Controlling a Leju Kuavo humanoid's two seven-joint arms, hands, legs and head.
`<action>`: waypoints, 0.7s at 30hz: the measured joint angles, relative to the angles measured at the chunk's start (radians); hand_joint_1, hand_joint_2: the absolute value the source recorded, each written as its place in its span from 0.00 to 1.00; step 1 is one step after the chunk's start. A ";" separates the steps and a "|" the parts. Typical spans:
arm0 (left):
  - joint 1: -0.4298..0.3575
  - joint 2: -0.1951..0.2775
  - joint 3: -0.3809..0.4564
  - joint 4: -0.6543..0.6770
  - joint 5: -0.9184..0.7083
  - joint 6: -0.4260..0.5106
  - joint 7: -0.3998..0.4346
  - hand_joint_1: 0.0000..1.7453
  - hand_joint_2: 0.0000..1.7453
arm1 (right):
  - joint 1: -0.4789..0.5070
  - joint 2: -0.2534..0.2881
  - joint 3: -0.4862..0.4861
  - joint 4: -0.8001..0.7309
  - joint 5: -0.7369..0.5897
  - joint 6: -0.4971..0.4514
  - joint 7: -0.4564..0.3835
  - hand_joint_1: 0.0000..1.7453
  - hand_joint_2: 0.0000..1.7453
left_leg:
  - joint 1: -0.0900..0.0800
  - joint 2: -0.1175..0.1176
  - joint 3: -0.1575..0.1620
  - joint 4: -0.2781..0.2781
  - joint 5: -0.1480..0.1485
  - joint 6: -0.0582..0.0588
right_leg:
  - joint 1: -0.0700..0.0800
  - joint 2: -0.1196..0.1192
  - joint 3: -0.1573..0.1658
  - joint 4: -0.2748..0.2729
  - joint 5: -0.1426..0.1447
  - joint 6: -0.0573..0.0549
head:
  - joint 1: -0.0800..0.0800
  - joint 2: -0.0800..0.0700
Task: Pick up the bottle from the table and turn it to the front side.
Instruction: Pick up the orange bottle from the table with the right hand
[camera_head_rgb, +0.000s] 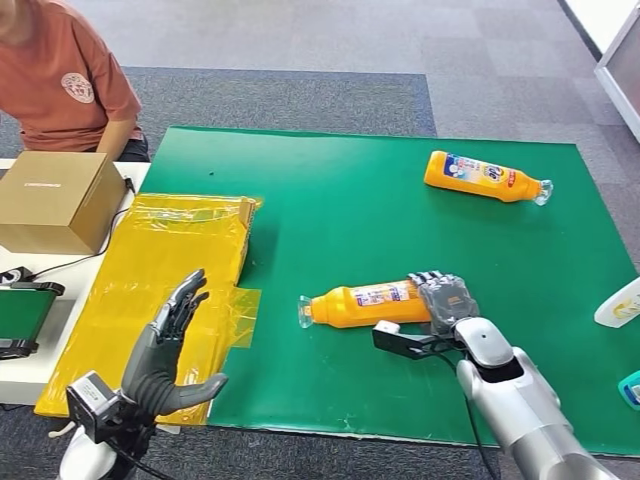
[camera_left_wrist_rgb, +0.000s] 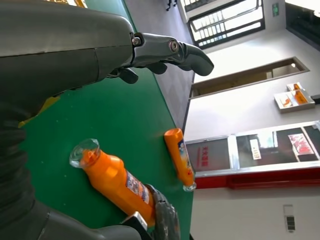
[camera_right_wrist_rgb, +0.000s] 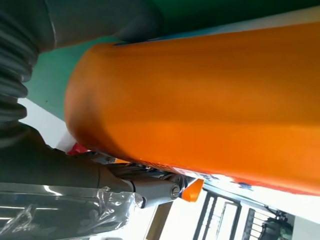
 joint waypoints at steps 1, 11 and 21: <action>0.000 0.002 0.001 0.000 -0.003 0.000 0.000 0.00 1.00 | 0.001 -0.003 0.000 -0.002 -0.011 -0.001 -0.006 1.00 1.00 | 0.000 0.000 0.000 0.000 0.000 0.000 | 0.000 0.000 0.000 0.000 0.000 0.000 | 0.000 0.000; 0.005 0.019 0.025 -0.012 -0.060 0.049 -0.012 0.00 1.00 | 0.061 -0.008 -0.043 -0.096 -0.347 0.006 -0.104 1.00 1.00 | 0.000 -0.001 -0.001 0.000 0.000 0.000 | 0.000 -0.001 0.000 0.000 0.000 0.000 | 0.000 0.000; 0.014 -0.037 0.195 -0.080 0.097 0.111 0.035 0.00 1.00 | 0.305 0.109 -0.247 -0.670 -1.013 0.101 -0.303 1.00 1.00 | 0.001 -0.003 -0.002 0.000 -0.001 -0.001 | 0.001 -0.003 -0.001 0.001 -0.003 -0.002 | 0.000 0.000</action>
